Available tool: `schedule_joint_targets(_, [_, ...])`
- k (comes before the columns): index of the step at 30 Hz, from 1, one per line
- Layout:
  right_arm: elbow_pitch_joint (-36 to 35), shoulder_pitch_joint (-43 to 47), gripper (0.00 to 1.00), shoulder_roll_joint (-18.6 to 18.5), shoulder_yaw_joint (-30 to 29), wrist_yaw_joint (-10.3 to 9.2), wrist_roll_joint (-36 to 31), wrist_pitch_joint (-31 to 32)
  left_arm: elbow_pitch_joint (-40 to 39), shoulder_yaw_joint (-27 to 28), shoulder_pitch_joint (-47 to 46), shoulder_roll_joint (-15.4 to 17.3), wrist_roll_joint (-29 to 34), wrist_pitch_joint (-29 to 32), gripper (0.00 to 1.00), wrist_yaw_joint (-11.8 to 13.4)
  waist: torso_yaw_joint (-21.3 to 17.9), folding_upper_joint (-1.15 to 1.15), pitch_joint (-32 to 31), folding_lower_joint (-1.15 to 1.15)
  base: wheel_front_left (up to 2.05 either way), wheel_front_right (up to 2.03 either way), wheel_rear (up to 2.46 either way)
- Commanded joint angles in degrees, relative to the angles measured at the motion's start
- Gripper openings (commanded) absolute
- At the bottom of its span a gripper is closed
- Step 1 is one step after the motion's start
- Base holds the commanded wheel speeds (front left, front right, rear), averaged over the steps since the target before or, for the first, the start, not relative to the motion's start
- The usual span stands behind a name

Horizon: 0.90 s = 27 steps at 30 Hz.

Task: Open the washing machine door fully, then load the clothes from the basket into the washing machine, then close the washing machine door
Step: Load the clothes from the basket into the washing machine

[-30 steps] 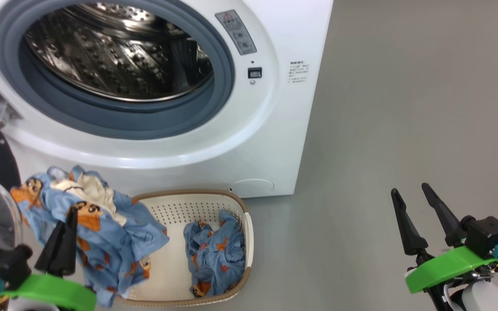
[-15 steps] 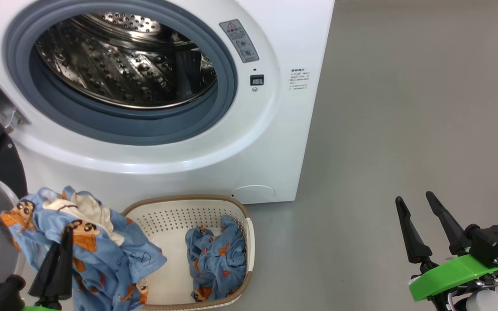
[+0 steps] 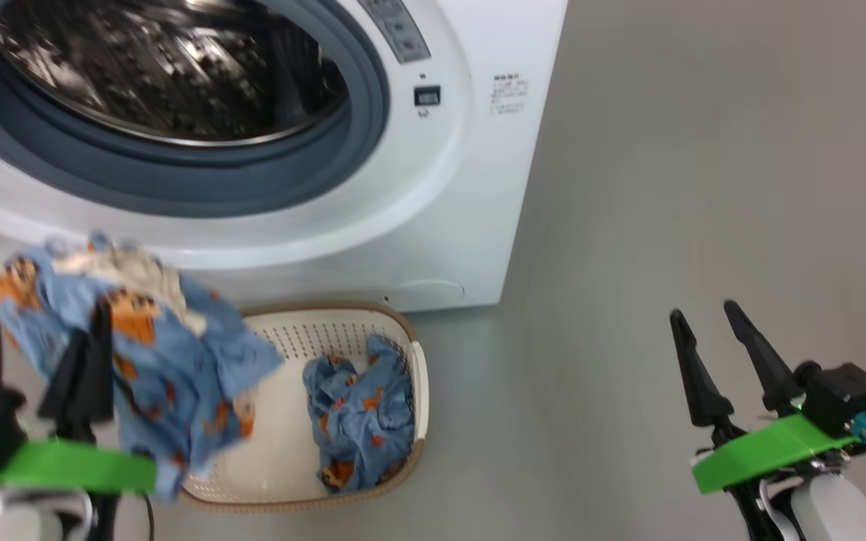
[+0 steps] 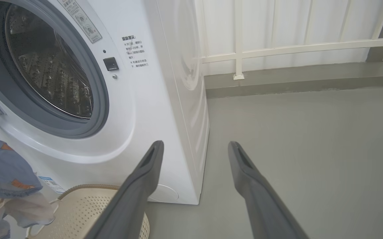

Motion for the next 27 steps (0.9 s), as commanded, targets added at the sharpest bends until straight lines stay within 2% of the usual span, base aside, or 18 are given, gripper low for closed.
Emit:
schedule_joint_targets(1, [-1.51,-1.91,1.00,-0.12,1.39,0.25,-0.18,-0.46,-0.27,1.94,-4.21,2.24,-0.17,-0.13,0.00,-0.10,-1.44,0.00,3.12,0.00,0.00,0.00,0.00])
schedule_joint_targets(11, [-1.54,-6.58,1.00,1.79,1.82,0.25,-1.02,-0.46,8.32,0.73,-22.98,5.12,-0.66,0.86,0.00,-0.52,-3.69,0.00,10.44,0.00,0.00,0.00,0.00])
schedule_joint_targets(17, [-1.63,-9.19,1.00,3.12,2.66,0.25,-1.36,-0.46,16.72,-1.35,-33.94,7.48,0.23,1.10,0.00,-0.73,-5.54,0.00,13.97,0.00,0.00,0.00,0.00])
schedule_joint_targets(27, [-1.43,-12.28,1.00,4.97,4.34,0.25,-1.68,-0.46,32.88,-6.36,-50.49,9.53,-0.34,2.76,0.00,-0.89,-8.24,0.00,19.04,0.00,0.00,0.00,0.00])
